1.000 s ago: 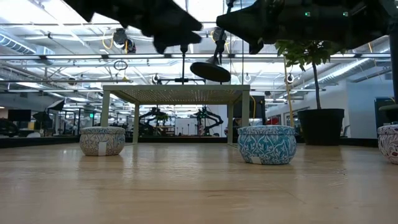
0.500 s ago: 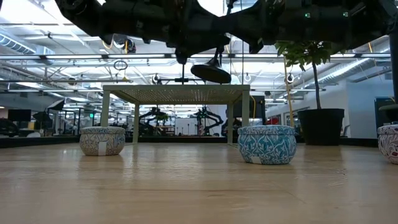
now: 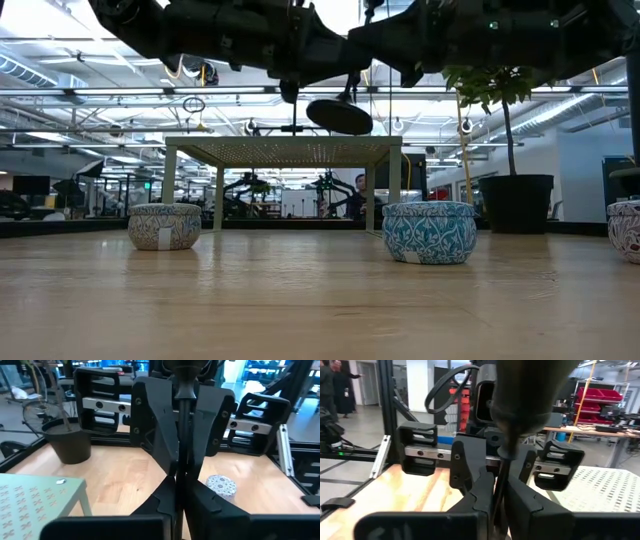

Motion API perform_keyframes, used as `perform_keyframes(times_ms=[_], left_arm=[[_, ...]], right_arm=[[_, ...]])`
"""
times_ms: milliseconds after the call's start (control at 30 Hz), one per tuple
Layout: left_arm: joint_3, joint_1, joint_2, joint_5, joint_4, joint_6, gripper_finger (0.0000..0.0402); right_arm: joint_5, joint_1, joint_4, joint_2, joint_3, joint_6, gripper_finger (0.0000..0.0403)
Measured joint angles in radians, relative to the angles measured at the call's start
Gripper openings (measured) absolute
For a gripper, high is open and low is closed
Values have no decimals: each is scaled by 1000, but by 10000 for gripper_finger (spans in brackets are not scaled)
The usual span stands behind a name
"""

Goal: Pick & Place candle stick holders
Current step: Put the candle holder on the shelf aligned with the other candle holder

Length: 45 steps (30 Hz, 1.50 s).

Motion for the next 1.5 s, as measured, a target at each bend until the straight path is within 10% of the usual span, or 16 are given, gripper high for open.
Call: perform_keyframes(times_ms=[433,933,1233,1500], left_arm=[[0,-3,-93,-9,-165,5,14],[-7,-41,-721,-304,-747,177,14],[-351,137,-900,-346,-426,219,14],[-459,419,-838,-88,-212,236,14]], right_arm=[[123,10,-19,-9,-21,-34,184],[180,11,-35,-9,-43,-45,231],[179,10,-35,-9,-43,-44,231],[179,8,-27,-9,-43,-46,231]])
